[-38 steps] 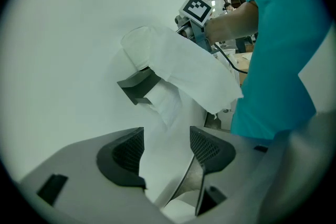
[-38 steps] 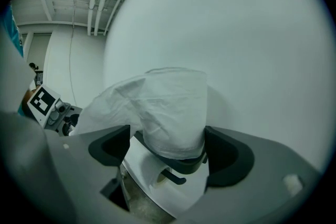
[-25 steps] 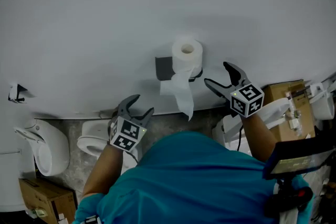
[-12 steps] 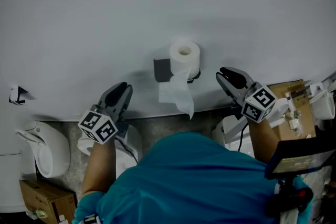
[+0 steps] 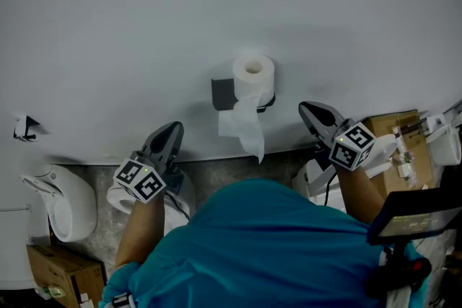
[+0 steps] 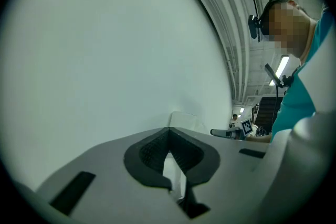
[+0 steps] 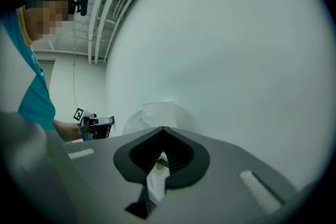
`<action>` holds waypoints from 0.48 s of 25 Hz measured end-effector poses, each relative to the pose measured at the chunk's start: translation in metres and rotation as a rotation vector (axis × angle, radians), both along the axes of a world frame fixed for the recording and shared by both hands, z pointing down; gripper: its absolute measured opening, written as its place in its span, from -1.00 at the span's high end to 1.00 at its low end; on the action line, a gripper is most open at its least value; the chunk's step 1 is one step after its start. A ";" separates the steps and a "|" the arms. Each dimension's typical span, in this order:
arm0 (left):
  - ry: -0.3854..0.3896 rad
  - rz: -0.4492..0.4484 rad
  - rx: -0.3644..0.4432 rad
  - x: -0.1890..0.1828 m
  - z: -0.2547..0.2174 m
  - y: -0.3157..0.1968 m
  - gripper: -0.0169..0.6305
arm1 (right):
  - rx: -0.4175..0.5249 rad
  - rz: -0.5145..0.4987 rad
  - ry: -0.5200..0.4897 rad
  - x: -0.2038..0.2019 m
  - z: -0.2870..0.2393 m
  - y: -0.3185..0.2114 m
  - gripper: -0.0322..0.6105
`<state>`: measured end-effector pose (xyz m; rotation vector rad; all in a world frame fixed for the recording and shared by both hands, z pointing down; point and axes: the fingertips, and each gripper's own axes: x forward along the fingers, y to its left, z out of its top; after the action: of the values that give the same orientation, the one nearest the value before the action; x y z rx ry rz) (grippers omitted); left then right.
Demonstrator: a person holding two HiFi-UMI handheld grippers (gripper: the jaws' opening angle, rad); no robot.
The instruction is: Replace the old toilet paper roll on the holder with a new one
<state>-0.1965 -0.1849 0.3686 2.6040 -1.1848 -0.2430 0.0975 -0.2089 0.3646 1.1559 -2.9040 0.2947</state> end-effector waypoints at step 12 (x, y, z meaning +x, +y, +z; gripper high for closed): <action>-0.064 0.006 0.021 0.009 0.000 0.004 0.92 | 0.005 0.007 0.037 -0.003 0.002 -0.002 0.90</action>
<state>-0.1873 -0.1812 0.3687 2.6512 -1.2013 -0.1735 0.0942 -0.2108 0.3670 1.1594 -2.8707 0.2637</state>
